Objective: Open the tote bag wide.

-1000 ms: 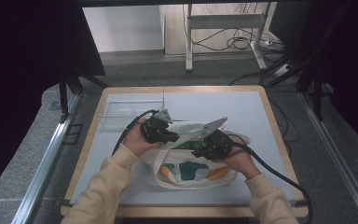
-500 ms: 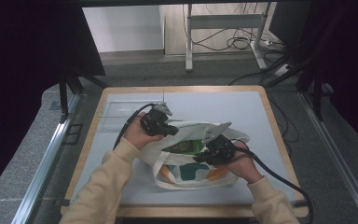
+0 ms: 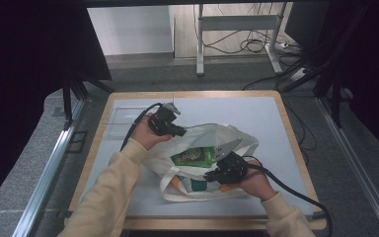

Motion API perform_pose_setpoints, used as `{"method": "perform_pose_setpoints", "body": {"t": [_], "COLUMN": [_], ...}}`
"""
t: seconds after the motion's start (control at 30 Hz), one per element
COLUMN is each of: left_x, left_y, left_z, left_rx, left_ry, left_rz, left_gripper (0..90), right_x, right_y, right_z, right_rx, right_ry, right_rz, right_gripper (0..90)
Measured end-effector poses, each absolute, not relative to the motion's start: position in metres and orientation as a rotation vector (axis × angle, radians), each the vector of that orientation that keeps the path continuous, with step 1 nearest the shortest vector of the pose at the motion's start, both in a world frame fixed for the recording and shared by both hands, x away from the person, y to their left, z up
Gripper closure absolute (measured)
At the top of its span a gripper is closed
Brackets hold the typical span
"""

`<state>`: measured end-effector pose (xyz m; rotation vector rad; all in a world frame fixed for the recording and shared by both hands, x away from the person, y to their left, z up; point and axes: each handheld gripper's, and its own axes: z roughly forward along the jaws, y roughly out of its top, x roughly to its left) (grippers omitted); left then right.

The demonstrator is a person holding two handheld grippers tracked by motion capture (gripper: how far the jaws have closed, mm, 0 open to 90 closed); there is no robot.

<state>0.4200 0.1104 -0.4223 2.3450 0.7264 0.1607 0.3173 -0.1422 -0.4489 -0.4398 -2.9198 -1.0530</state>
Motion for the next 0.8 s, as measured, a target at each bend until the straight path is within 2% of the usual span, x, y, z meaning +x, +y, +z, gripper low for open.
{"method": "perform_pose_setpoints", "body": {"t": [0.8], "left_x": [0.463], "left_y": [0.117], "left_z": [-0.419], "left_rx": [2.278], "left_ry": [0.873], "left_rz": [0.281], "left_gripper": [87.0], "right_x": [0.295], "right_y": [-0.136], "right_z": [-0.473], "right_rx": [-0.400], "right_ry": [-2.902], "right_rz": [-0.947], "right_gripper": [86.7]}}
